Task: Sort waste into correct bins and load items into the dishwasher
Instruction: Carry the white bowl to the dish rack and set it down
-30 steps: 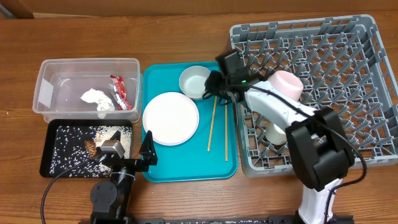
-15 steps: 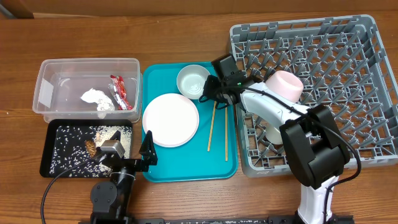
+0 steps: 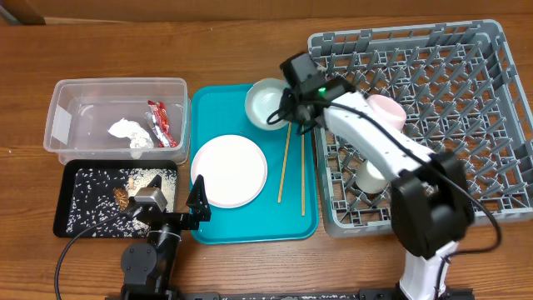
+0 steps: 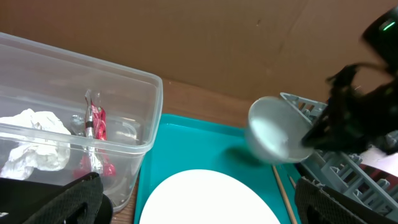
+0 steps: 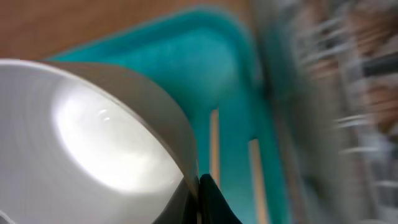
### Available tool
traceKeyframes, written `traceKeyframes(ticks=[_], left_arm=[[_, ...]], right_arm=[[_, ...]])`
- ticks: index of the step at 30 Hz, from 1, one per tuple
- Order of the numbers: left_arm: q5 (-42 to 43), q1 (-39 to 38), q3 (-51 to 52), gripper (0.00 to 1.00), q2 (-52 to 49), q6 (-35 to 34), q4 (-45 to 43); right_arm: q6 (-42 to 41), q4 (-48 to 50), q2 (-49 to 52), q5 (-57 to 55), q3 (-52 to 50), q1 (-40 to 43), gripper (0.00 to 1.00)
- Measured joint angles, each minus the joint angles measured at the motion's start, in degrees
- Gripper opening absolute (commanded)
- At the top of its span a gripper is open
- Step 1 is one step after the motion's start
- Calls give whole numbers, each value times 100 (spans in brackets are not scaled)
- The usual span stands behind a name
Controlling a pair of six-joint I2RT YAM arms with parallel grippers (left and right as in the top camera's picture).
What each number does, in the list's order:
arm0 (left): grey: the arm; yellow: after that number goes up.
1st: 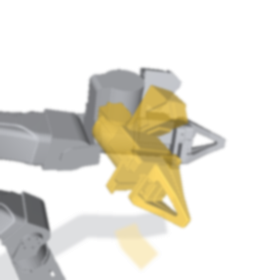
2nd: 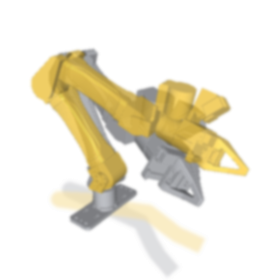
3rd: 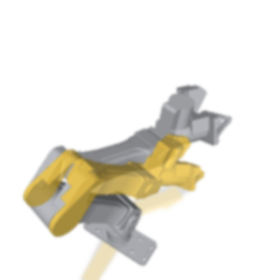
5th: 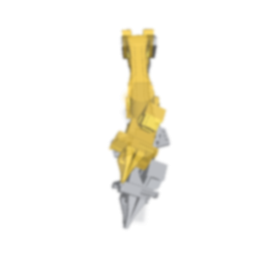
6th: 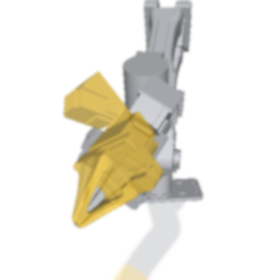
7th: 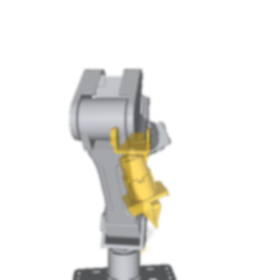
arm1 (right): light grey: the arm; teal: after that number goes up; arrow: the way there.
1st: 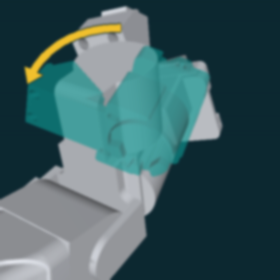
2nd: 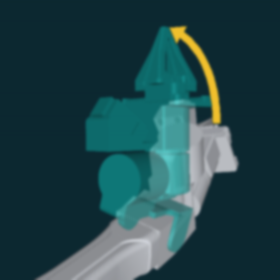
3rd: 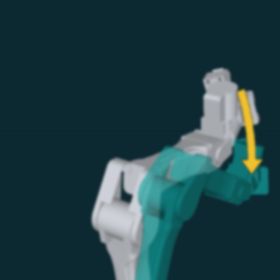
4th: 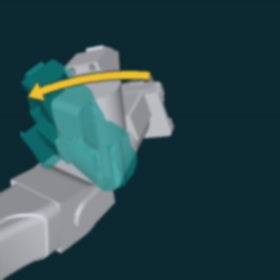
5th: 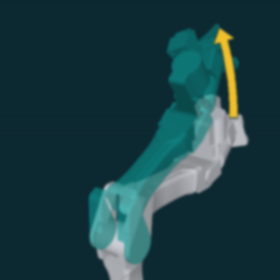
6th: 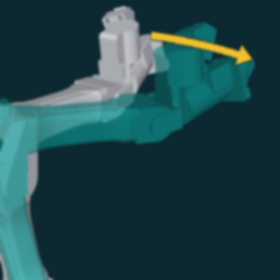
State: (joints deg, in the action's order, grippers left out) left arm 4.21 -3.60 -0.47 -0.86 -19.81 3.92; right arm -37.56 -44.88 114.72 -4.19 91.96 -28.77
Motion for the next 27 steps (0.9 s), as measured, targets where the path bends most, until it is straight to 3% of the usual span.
traceKeyframes(ticks=[6,13,22,27], left_arm=[[0,0,0,100,0,0,0],[0,0,0,100,0,0,-2],[0,0,0,100,0,0,0],[0,0,0,100,0,0,0]], right_arm=[[201,-726,-997,-1596,190,584,4],[310,-1491,-1408,-4780,221,1405,4],[326,-1860,-1290,-5602,216,2251,4],[334,-2061,-1023,-5628,203,2275,4]])
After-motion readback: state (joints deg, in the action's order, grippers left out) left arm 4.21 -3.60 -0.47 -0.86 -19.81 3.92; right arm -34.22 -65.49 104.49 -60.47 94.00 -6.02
